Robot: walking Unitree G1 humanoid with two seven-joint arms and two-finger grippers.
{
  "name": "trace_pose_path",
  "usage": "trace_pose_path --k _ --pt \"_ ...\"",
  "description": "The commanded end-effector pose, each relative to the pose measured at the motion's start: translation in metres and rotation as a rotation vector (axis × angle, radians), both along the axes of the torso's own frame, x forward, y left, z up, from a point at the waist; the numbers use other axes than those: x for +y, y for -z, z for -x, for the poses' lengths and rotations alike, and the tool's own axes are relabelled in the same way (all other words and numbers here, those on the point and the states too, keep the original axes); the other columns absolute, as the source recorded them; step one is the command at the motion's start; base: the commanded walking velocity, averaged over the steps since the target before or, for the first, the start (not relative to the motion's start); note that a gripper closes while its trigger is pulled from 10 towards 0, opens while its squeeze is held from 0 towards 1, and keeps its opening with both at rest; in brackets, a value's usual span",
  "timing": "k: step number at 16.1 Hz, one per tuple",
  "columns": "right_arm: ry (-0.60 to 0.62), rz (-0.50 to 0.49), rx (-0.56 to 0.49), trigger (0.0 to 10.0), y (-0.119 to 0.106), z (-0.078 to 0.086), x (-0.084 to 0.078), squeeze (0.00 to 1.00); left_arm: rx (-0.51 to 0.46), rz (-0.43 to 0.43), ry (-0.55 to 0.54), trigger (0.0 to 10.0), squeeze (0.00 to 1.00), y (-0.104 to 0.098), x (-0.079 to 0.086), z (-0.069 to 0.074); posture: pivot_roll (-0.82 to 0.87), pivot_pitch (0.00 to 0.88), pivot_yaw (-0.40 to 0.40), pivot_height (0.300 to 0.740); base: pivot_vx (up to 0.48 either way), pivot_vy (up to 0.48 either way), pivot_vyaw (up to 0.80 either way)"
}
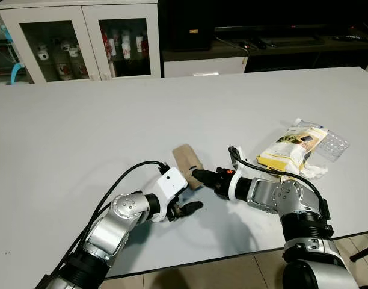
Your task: Picking trash to rubbish bin
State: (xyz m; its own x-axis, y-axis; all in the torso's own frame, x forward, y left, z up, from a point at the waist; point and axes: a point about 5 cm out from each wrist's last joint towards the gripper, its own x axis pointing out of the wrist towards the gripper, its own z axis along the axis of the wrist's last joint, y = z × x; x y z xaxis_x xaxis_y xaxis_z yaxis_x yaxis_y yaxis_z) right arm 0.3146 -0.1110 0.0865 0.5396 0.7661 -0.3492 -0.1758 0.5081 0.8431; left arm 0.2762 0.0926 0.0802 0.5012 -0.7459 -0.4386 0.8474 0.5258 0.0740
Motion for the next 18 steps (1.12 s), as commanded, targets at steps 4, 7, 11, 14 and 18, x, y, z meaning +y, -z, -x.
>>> trace_pose_path --k 4,7,11,14,18 --pt "-0.003 -0.018 -0.021 0.0 -0.006 -0.004 0.001 0.0 -0.021 -0.014 0.013 10.0 0.0 -0.006 0.0 -0.005 -0.01 0.0 -0.017 0.74 0.0 0.0 0.0" --pt "-0.002 -0.027 -0.024 0.0 -0.006 -0.004 0.001 0.0 -0.024 -0.017 0.011 10.0 0.0 -0.006 0.0 -0.005 -0.01 0.0 -0.017 0.74 0.0 0.0 0.0" --pt "0.018 -0.046 -0.029 0.0 -0.005 -0.003 -0.001 0.0 -0.028 -0.017 0.003 10.0 0.0 -0.005 0.001 -0.006 -0.01 0.0 -0.014 0.74 0.0 0.0 0.0" --pt "0.099 -0.09 -0.057 0.0 -0.003 -0.006 -0.005 0.0 -0.089 0.065 -0.094 10.0 0.0 -0.017 0.005 -0.015 0.0 0.0 -0.009 0.74 0.0 0.0 0.0" --pt "0.335 -0.156 -0.339 0.0 -0.03 -0.017 -0.023 0.0 -0.355 0.549 -0.373 10.0 0.0 -0.11 0.038 -0.032 0.02 0.0 -0.025 0.74 0.0 0.0 0.0"
